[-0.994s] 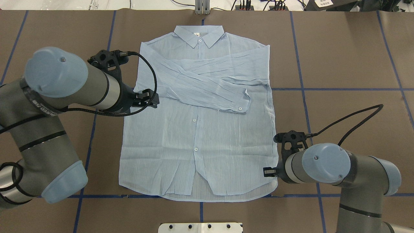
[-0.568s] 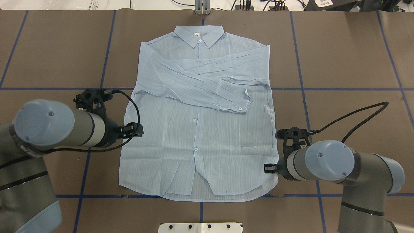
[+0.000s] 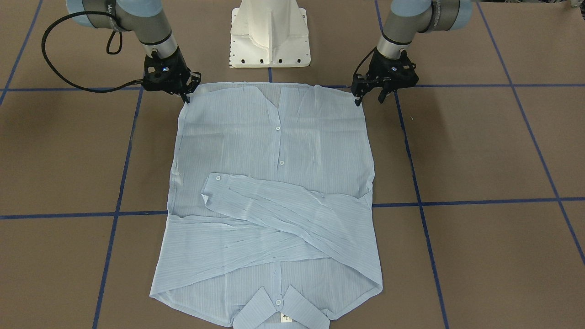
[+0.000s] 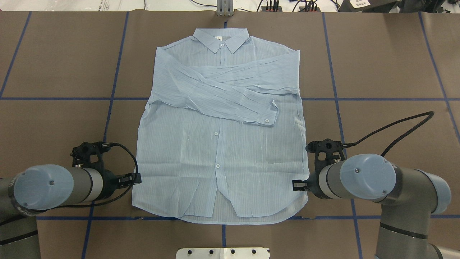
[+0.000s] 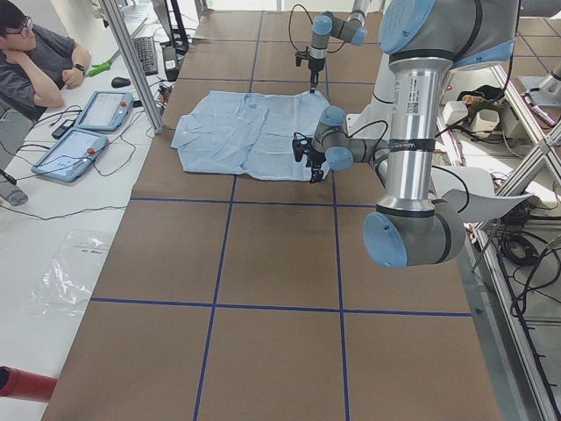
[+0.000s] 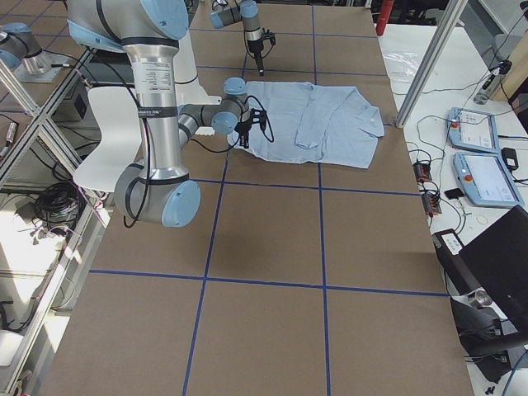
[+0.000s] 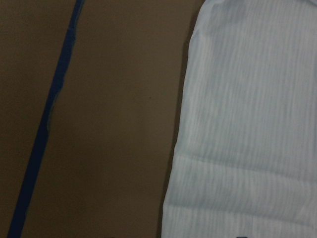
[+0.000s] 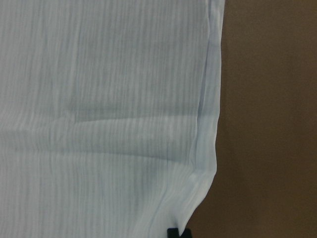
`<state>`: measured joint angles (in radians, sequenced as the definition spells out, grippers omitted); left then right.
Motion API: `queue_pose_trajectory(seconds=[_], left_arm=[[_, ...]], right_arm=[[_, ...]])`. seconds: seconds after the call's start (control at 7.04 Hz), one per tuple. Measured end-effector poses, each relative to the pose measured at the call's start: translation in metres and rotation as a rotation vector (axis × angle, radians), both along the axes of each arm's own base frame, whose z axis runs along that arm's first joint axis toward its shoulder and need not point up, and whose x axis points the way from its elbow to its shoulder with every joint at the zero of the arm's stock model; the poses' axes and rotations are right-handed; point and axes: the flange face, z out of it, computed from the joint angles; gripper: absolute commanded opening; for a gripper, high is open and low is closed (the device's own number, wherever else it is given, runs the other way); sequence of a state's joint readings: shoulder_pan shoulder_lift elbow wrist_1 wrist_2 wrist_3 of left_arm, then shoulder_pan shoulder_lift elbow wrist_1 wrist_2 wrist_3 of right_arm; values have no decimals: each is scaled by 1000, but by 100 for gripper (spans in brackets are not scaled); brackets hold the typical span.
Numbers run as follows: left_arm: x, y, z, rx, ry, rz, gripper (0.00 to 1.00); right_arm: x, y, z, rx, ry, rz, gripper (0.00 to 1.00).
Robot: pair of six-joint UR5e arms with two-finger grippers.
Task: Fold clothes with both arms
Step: 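Move the left gripper to the hem corner nearest it while the right gripper waits, then grasp both hem corners nearest the robot with both grippers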
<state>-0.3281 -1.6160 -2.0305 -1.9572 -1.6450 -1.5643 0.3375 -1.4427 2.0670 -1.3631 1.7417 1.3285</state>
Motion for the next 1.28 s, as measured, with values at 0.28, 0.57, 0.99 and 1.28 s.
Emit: queue_pose_trajectory(seconds=[0.28,0.57,0.99,1.28], left_arm=[[18,9,-3,-5,-10,29,75],[42,19,-25,-14,-30,58,72],[49,24,-26,-16,-57,78,71],[48,25,-20,-15,-65,83,67]], right_arm=[[1,-2,0,-1,-2,2,0],[3,-5,0,-3,-2,8,0],[6,-7,-4,-2,-10,12,0],[6,-7,-4,-1,-11,13,0]])
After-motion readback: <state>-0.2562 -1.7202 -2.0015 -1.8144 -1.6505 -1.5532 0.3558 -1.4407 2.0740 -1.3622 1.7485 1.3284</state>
